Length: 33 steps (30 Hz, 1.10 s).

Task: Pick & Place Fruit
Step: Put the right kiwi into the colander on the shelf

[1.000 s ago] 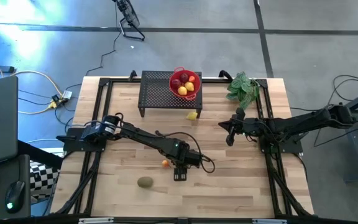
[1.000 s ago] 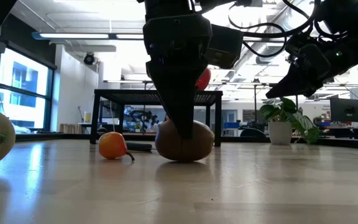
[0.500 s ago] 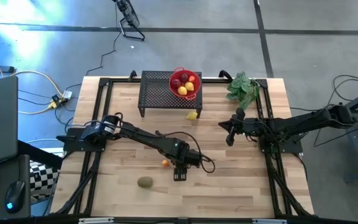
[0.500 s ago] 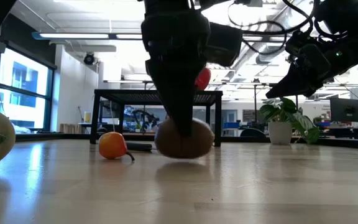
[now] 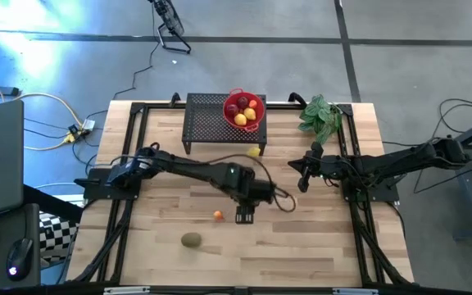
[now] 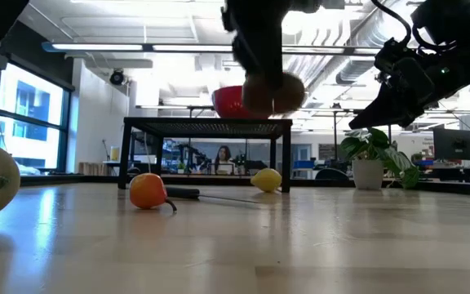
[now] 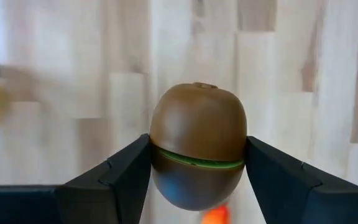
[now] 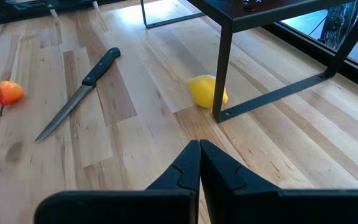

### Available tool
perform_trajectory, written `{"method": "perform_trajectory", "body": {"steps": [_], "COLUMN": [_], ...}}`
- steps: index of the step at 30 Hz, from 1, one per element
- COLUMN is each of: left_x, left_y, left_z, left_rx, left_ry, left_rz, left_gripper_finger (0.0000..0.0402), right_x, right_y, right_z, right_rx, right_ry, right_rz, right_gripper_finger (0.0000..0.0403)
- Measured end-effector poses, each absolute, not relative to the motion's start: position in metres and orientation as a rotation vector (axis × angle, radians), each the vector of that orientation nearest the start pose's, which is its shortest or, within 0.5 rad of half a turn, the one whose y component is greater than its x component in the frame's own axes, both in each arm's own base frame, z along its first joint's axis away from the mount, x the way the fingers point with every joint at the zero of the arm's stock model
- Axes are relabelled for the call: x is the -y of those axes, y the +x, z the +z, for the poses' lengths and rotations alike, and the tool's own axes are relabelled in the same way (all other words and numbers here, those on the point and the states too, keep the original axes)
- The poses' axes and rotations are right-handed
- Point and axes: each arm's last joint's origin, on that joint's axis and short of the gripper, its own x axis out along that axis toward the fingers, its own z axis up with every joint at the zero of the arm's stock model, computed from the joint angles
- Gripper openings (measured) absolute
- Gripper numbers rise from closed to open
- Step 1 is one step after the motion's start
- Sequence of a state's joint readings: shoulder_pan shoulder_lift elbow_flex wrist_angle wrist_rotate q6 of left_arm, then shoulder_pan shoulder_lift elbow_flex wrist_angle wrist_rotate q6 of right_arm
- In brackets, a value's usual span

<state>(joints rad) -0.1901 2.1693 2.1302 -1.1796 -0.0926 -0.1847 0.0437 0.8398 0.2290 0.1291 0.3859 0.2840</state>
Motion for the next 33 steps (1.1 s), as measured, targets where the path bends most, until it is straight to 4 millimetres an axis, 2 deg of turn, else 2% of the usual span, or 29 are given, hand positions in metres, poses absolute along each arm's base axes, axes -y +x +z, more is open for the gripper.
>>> {"method": "perform_trajectory", "body": {"steps": [6,18,26,33], "left_x": [0.051,-0.029,-0.088,-0.126], "left_y": [0.433,0.389,0.383,0.381], "left_z": [0.338,0.415,0.426,0.421], "left_rx": [-1.145,-0.862,-0.758,-0.735], "left_ry": [0.072,0.056,0.000,-0.094], "left_rz": [0.106,0.388,0.532,0.642], "left_gripper_finger": [0.0231,0.0231,0.0231,0.0231], "right_x": [0.004,0.004,0.004,0.004], "right_y": [0.163,0.163,0.162,0.162], "right_z": [0.165,0.164,0.164,0.164], "right_rx": [-0.421,-0.428,-0.435,-0.438], "right_ry": [0.173,0.169,0.165,0.150], "right_rz": [-0.399,-0.404,-0.404,-0.400], "right_gripper_finger": [0.0003,0.0003,0.0003,0.0003]}}
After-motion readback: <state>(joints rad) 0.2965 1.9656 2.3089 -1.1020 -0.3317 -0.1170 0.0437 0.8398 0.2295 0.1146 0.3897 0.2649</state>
